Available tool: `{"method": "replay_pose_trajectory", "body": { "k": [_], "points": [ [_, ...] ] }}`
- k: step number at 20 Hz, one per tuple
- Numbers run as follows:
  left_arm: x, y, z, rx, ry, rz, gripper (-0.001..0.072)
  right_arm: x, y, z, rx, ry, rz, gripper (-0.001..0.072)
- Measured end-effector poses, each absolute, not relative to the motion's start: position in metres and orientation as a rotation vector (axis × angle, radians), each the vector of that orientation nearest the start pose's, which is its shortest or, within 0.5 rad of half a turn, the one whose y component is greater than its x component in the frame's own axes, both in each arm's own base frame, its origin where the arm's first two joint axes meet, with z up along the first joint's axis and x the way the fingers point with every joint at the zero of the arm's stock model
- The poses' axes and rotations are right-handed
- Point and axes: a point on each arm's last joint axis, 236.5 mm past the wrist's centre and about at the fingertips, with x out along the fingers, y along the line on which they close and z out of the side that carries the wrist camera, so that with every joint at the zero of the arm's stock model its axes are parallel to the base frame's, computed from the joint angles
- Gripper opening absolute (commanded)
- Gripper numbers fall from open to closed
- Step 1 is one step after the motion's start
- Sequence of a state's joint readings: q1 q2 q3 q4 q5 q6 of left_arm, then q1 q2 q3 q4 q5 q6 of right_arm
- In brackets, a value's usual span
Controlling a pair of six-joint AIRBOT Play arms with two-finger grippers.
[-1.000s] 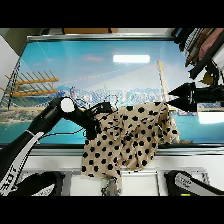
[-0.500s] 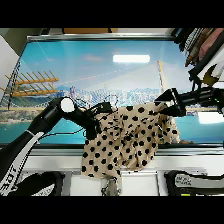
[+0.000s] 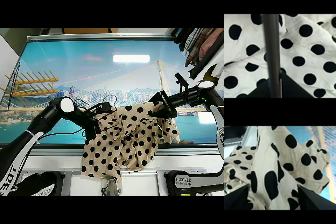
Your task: Fold the clothes and pants, and hang the long-sleeved shirts on hangers.
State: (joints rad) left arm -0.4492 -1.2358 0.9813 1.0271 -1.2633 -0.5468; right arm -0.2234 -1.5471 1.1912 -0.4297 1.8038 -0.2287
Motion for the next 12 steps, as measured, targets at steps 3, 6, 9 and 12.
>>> {"method": "replay_pose_trajectory", "body": {
  "k": [3,6,9,12],
  "points": [
    [0.2339,-0.242,-0.008,0.575,1.086,-1.358,0.0011,0.3221,0.1429,0.0806,-0.083,0.428,1.676,0.066],
    [0.2343,-0.2423,-0.0079,0.575,1.083,-1.358,0.0011,0.3219,0.1438,0.0811,-0.074,0.435,1.675,0.066],
    [0.2342,-0.243,-0.0074,0.571,1.082,-1.359,0.0011,0.3218,0.144,0.0812,-0.068,0.44,1.675,0.066],
    [0.2343,-0.2433,-0.0073,0.569,1.082,-1.359,0.0011,0.3214,0.144,0.0814,-0.066,0.442,1.676,0.0656]
  ]
}}
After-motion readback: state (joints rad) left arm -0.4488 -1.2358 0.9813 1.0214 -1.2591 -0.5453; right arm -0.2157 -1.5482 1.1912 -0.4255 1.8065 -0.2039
